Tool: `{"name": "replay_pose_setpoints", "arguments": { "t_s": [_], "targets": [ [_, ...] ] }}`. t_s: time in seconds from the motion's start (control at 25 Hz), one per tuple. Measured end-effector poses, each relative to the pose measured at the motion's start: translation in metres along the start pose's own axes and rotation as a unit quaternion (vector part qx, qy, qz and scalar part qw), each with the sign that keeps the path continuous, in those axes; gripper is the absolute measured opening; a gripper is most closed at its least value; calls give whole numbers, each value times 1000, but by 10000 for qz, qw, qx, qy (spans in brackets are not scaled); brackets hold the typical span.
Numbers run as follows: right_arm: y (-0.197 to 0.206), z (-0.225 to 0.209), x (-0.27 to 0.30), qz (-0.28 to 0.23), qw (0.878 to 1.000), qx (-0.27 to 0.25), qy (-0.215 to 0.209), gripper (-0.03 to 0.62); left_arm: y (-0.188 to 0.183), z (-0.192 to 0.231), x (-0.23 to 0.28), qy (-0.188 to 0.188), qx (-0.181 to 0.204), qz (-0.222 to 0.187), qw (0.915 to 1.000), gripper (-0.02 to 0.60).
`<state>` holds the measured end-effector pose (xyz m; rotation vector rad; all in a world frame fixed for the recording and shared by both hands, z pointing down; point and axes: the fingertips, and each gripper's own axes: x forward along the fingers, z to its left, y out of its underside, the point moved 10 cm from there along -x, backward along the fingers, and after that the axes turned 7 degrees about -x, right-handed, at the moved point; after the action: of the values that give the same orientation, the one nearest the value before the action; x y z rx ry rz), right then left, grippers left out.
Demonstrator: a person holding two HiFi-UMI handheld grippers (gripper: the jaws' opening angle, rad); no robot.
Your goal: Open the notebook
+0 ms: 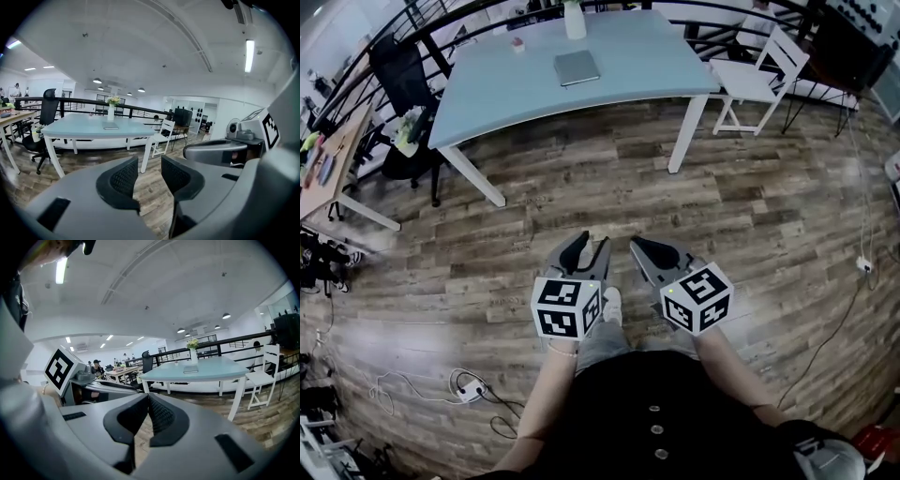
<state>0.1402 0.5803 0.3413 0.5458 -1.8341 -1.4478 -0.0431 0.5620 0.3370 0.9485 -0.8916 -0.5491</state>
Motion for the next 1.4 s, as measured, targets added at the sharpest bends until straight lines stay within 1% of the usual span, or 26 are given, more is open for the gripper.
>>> {"name": "replay_pose_setpoints", "arguments": {
  "t_s": [0.4,0.6,0.76,0.96,1.2,1.4],
  "targets": [
    [-39,-52,93,4,9997,1,255,5,-77,80,68,83,194,-97,9997,153],
    [-53,-76,123,-102,9994,29,328,3,-103,104,95,134,272,-145,9994,153],
    [-53,-80,145,-8,9994,-8,348,5,-107,119,104,182,289,-75,9994,153],
    [-48,-81,162,187,9994,9,300,5,-104,135,105,149,168,-61,9997,153],
    [-51,-89,176,89,9995,60,293,3,-100,147,115,130,34,34,9999,155],
    [-59,-104,196,79,9997,56,228,3,-107,160,130,66,-40,61,10000,156]
  ]
}}
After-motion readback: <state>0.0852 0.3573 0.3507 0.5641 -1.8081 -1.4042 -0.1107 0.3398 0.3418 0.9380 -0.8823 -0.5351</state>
